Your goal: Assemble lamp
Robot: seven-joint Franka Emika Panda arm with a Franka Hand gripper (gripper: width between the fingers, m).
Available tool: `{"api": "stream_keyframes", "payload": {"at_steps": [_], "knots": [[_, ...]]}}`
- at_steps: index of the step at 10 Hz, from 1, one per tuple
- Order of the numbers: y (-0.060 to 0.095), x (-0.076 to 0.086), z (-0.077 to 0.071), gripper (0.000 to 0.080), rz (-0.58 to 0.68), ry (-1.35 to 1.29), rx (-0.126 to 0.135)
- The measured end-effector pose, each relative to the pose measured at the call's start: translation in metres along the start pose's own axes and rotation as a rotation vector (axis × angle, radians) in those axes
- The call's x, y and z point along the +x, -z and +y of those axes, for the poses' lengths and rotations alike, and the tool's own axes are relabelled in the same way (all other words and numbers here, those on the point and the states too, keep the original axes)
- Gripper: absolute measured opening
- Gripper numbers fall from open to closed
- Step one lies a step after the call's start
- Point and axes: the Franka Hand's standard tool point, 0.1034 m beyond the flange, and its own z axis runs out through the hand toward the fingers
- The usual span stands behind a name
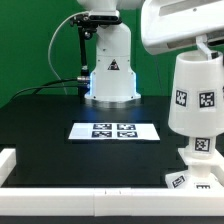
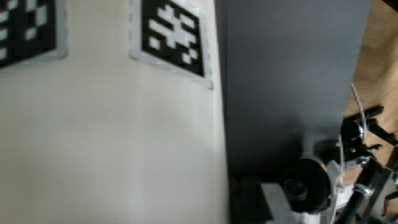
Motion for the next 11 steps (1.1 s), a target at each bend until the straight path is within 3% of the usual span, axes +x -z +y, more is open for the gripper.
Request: {"api": "stream_keyframes", "payload": {"at_steps": [6, 7, 8, 10, 11], "knots": [[-0.019, -0.022, 0.001, 0.0047, -0.031, -0.002, -0.019], [-0.019, -0.023, 0.001, 0.0127, -0.031, -0.002, -0.019], [-0.019, -0.021, 0.0, 0.0127, -0.027, -0.001, -0.017], [-0.018, -0.019, -0.002, 0.0492, -0.017, 0.002, -0.012], [-0.017, -0.017, -0.003, 0.062, -0.013, 0.006, -0.01]]}}
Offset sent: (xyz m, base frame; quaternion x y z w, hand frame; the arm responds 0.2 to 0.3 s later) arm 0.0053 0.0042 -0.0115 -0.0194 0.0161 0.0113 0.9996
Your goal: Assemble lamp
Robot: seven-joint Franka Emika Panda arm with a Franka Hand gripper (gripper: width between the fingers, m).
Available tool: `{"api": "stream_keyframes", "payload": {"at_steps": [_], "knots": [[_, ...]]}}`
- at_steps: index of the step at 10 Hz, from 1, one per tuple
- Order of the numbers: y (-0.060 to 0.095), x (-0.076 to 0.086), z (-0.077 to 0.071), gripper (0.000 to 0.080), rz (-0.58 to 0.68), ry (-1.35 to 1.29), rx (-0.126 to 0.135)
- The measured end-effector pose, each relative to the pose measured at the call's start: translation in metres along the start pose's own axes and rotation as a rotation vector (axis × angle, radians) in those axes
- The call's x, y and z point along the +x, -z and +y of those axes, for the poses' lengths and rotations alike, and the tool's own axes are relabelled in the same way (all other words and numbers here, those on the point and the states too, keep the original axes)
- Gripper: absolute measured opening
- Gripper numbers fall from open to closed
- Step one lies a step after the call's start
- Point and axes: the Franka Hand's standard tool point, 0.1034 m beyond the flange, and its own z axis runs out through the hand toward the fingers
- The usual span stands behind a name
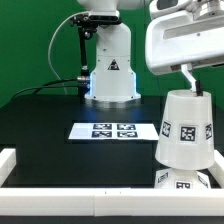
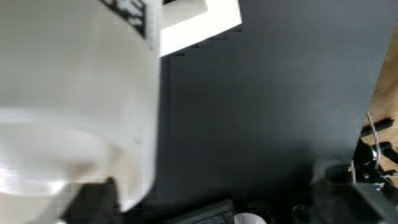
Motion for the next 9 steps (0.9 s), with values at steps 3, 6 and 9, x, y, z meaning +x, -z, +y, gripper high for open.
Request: {"api": "stream_keyframes", "payload": {"at_steps": [3, 6, 9], "knots": [[0.029, 0.014, 0.003, 0.0695, -0.056, 0.039, 0.005], [0.039, 0.017, 0.002, 0.0698, -0.082, 0.038, 0.008], [0.037, 0.016, 0.002, 0.0699, -0.084, 0.038, 0.006]]}}
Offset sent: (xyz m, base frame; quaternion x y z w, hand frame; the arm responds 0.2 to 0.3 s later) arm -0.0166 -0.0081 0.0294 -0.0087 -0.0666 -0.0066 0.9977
